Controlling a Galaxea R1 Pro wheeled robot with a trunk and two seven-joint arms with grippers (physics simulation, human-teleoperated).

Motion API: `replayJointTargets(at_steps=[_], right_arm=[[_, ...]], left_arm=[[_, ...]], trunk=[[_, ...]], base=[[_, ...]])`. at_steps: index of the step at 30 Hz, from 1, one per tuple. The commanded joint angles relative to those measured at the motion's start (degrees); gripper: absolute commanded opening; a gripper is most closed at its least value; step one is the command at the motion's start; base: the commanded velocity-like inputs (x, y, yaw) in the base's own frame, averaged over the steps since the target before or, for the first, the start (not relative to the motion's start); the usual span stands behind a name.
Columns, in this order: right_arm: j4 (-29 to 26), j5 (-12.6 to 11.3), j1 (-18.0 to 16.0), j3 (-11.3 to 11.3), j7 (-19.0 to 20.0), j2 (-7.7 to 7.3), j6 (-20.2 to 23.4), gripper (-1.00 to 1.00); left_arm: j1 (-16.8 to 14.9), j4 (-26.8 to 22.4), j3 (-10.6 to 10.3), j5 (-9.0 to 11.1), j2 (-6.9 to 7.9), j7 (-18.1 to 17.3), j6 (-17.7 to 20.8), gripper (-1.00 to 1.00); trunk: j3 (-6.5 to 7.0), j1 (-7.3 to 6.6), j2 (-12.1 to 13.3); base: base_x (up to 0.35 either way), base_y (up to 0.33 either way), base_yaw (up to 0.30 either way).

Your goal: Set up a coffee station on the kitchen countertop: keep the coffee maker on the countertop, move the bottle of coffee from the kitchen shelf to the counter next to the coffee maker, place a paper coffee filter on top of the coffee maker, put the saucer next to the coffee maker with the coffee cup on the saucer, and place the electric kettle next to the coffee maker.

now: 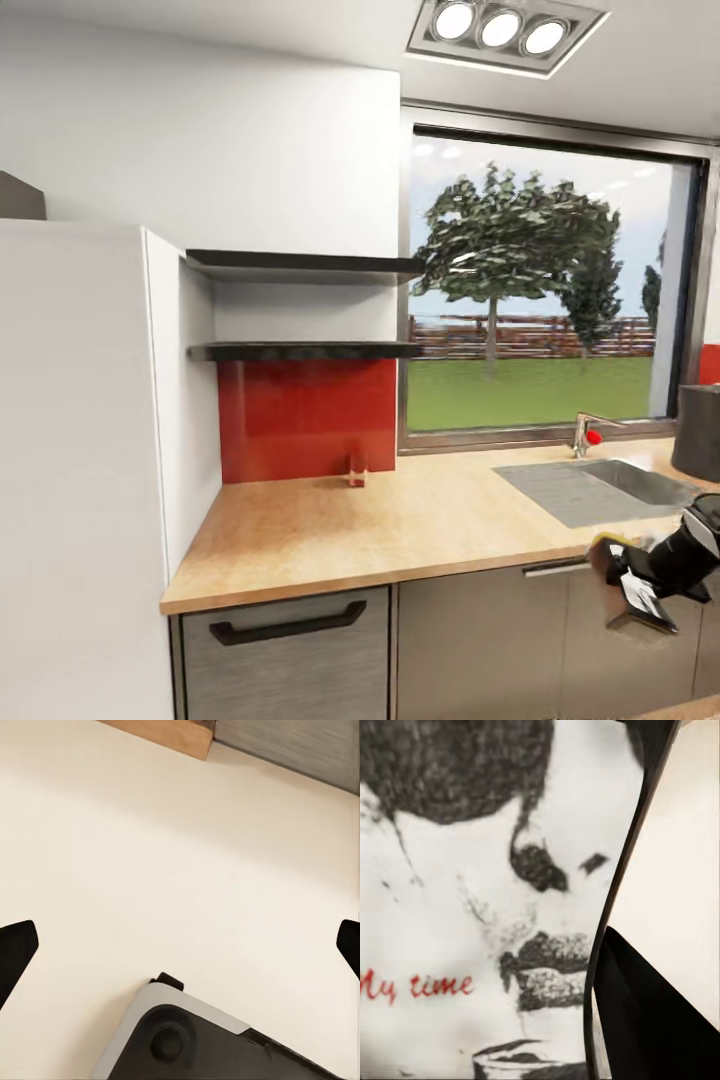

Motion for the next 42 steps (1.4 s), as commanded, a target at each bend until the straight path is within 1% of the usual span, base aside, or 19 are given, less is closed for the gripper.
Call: replayJointTargets(at_steps=[1,4,5,7,8,9,12,13,14,15,16,19,20,23,28,33,34,38,42], right_arm=[[0.08,-0.96,0.71,0.01,0.21,-0.03,-0.25,-1.0],[0.09,-1.0,6.56,0.06,-0.09,0.28,-3.33,-1.0],[0.09,-1.01,8.71,0.07,-0.33,0.7,-4.49,-1.0],[0.09,-1.03,11.13,0.08,-0.66,1.68,-6.22,-1.0],[0.09,-1.06,12.99,0.08,-0.98,2.55,-7.56,-1.0],[0.09,-1.16,18.69,0.01,-3.25,5.93,-13.03,-1.0],[0.09,-1.18,23.41,0.0,-6.67,9.69,-18.28,-1.0],[0.09,-1.19,29.63,-0.01,-12.0,13.95,-24.95,-1.0],[0.09,-1.19,31.04,-0.01,-13.08,14.6,-26.7,-1.0],[0.09,-1.19,31.92,-0.01,-13.67,14.84,-27.92,-1.0],[0.09,-1.19,34.36,-0.01,-15.11,15.26,-31.31,-1.0],[0.09,-1.16,38.67,-0.01,-16.42,15.9,-36.04,-1.0],[0.09,-1.11,42.56,-0.01,-16.78,16.76,-40.85,-1.0],[0.09,-1.05,44.73,-0.01,-16.87,17.0,-44.94,-1.0],[-0.01,-1.08,45.91,-0.1,-17.02,17.04,-48.39,-1.0],[-0.14,-0.63,46.05,-0.12,-17.5,16.85,-55.13,-1.0],[-0.08,-0.62,46.05,-0.07,-18.04,16.72,-57.01,-1.0],[0.02,-0.65,46.06,-0.07,-20.42,16.48,-58.84,-1.0],[0.08,-0.66,46.49,-0.03,-22.47,15.89,-61.62,-1.0]], left_arm=[[0.05,-0.09,-0.32,0.53,0.01,-0.12,-0.07,1.0],[0.06,-0.11,-0.29,0.72,-0.01,-0.11,-0.09,1.0],[0.06,-0.08,-0.32,0.74,-0.04,-0.12,-0.18,1.0],[0.06,-0.06,-0.33,0.63,-0.06,-0.15,-0.25,1.0],[0.06,-0.05,-0.3,0.52,-0.07,-0.16,-0.27,1.0],[0.06,-0.05,-0.32,0.61,-0.08,-0.16,-0.29,1.0],[0.06,-0.04,-0.33,0.72,-0.02,-0.13,-0.3,1.0],[0.06,-0.11,-0.22,0.75,-0.05,-0.29,-0.36,1.0],[0.06,-0.12,-0.18,0.75,-0.11,-0.43,-0.39,1.0],[0.06,-0.12,-0.16,0.75,-0.24,-0.49,-0.39,1.0],[0.06,-0.13,-0.11,0.8,-0.82,-0.6,-0.41,1.0],[0.06,-0.09,-0.01,0.85,-2.42,-0.69,-0.46,1.0],[0.06,-0.18,-0.06,0.85,-4.11,-0.71,-0.47,1.0],[0.06,-0.6,-0.14,0.79,-5.33,-0.71,-0.48,1.0],[0.06,-1.99,-0.33,0.71,-5.9,-0.78,-0.48,1.0],[0.05,-3.94,-0.54,0.22,-6.38,-0.88,-0.52,1.0],[0.06,-3.83,-0.58,0.18,-6.52,-0.89,-0.54,1.0],[0.06,-3.57,-0.48,0.23,-6.58,-0.9,-0.61,1.0],[0.06,-3.39,-0.24,0.54,-6.57,-0.89,-3.01,1.0]], trunk=[[0.08,0.02,-0.03],[0.31,0.02,-0.03],[0.38,0.02,-0.03],[0.53,0.02,-0.03],[0.61,0.02,-0.03],[0.64,0.02,-0.03],[0.69,0.02,-0.03],[0.69,0.02,-0.03],[0.69,0.02,-0.03],[0.69,0.02,-0.03],[0.69,0.02,-0.03],[0.69,0.02,-0.03],[0.67,0.02,-0.03],[0.53,0.02,-0.03],[0.11,0.02,-0.03],[-0.35,0.02,-0.03],[-0.44,0.02,-0.03],[-0.81,0.02,-0.03],[-1.18,0.02,-0.03]], base=[[0.0,0.0,-0.201],[0.0,0.0,-0.201],[0.0,0.0,-0.199],[0.0,0.0,-0.198],[0.0,0.0,-0.197],[0.0,0.0,-0.097],[0.0,0.0,-0.042],[0.0,0.0,-0.004],[0.0,0.0,-0.003],[0.0,0.0,-0.002],[0.0,0.0,-0.001],[0.0,0.0,0.0],[0.0,0.0,0.0],[0.0,0.0,0.0],[0.0,0.0,0.0],[0.0,0.0,-0.046],[0.0,0.0,-0.017],[0.0,0.0,-0.008],[0.0,0.0,-0.001]])
